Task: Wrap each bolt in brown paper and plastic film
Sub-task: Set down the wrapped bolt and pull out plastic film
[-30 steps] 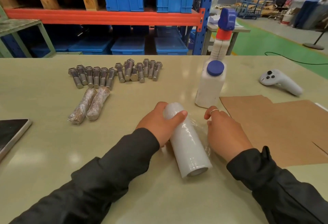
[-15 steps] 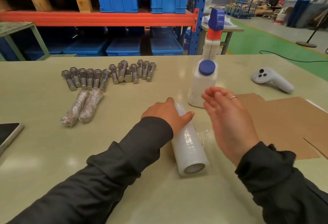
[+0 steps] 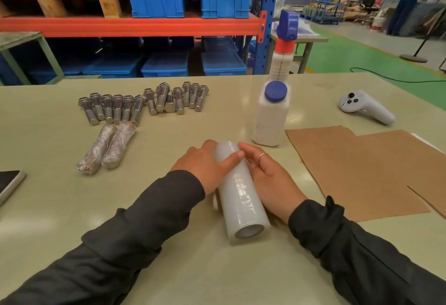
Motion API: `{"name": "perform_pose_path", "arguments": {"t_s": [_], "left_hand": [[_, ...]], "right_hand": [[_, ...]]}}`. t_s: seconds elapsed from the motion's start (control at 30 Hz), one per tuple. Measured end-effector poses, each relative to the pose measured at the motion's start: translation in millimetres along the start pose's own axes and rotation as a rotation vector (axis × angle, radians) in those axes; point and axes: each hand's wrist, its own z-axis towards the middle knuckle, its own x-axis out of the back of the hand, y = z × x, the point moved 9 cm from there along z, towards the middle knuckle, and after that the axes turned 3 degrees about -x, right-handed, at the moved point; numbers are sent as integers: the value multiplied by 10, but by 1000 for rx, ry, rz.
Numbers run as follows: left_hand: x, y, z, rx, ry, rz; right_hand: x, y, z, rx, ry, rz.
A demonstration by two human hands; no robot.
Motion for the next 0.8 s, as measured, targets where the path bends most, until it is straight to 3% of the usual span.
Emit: {"name": "perform_pose_path", "arguments": {"t_s": [0.17,0.57,0.7,0.8], "left_hand": [[68,-248,-46,71,17,-218],[219,-248,-152,30,65,-240],[387,-271,-238,-45,116,-206],[510,-15,-311,-220,183,-146]], "right_hand": [[-58,-46,1,114,-2,-289],[114,-10,27,54,306,-239],[82,0,-8,68,296,-269],[34,-6,-17,67,278,-342]]}}
